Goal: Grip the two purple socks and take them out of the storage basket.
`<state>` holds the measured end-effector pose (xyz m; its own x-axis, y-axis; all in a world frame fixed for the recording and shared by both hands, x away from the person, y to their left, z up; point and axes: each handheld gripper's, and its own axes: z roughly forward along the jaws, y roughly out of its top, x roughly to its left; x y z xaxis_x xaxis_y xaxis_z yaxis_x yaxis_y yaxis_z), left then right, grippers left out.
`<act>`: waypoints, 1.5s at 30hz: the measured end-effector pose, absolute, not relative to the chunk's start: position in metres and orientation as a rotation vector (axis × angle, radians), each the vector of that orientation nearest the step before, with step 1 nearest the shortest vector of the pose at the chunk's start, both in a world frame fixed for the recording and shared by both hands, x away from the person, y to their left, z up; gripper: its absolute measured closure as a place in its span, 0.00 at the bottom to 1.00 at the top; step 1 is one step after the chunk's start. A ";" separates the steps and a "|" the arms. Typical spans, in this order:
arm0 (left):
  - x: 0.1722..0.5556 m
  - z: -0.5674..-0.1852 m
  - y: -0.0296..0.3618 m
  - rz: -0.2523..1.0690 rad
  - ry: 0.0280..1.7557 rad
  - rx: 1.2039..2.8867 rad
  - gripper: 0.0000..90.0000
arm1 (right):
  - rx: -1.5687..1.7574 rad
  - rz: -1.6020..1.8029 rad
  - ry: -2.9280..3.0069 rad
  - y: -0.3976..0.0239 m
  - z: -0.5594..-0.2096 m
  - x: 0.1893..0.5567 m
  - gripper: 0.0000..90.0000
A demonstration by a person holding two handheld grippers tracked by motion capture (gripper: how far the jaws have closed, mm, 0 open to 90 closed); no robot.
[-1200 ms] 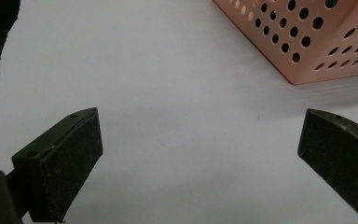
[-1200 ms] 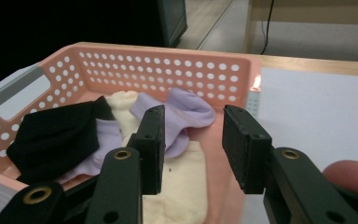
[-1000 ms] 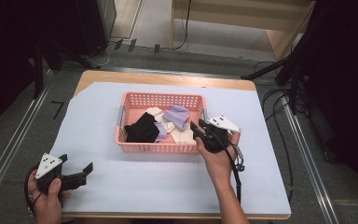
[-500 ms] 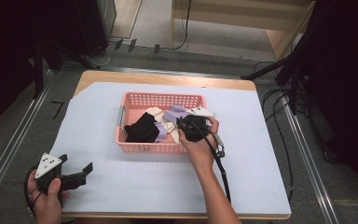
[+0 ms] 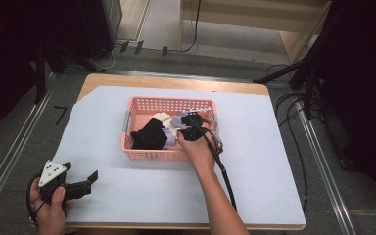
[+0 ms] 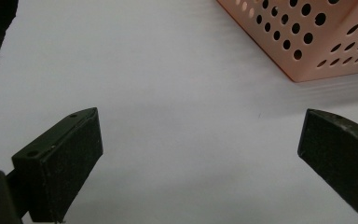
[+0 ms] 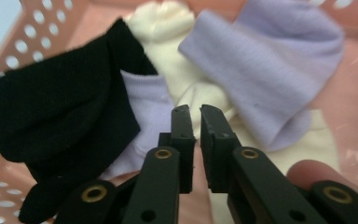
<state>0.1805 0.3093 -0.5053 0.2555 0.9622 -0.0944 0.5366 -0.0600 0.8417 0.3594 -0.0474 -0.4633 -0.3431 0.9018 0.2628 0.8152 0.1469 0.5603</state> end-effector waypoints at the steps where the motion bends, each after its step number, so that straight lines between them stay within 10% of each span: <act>1: 0.181 -0.505 0.309 0.658 1.390 1.713 0.01 | 1.715 0.966 2.273 -0.047 -0.463 0.359 0.92; 9: 0.180 -0.505 0.310 0.654 1.390 1.705 0.01 | 1.762 0.778 2.378 -0.024 -0.475 0.368 0.77; 17: 0.180 -0.505 0.310 0.653 1.388 1.711 0.01 | 1.775 0.783 2.424 -0.021 -0.475 0.367 1.00; 34: 0.180 -0.505 0.309 0.656 1.386 1.712 0.01 | 1.680 1.346 2.083 -0.087 -0.403 0.342 1.00; 45: 0.180 -0.505 0.310 0.650 1.386 1.712 0.01 | 1.450 1.444 2.324 -0.043 -0.403 0.336 1.00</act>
<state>0.1802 0.3099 -0.5052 0.2608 0.9602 -0.1003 0.5363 -0.0577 0.8421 0.3357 -0.0431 -0.4030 -0.5607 0.7237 0.4023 0.6813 0.1270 0.7209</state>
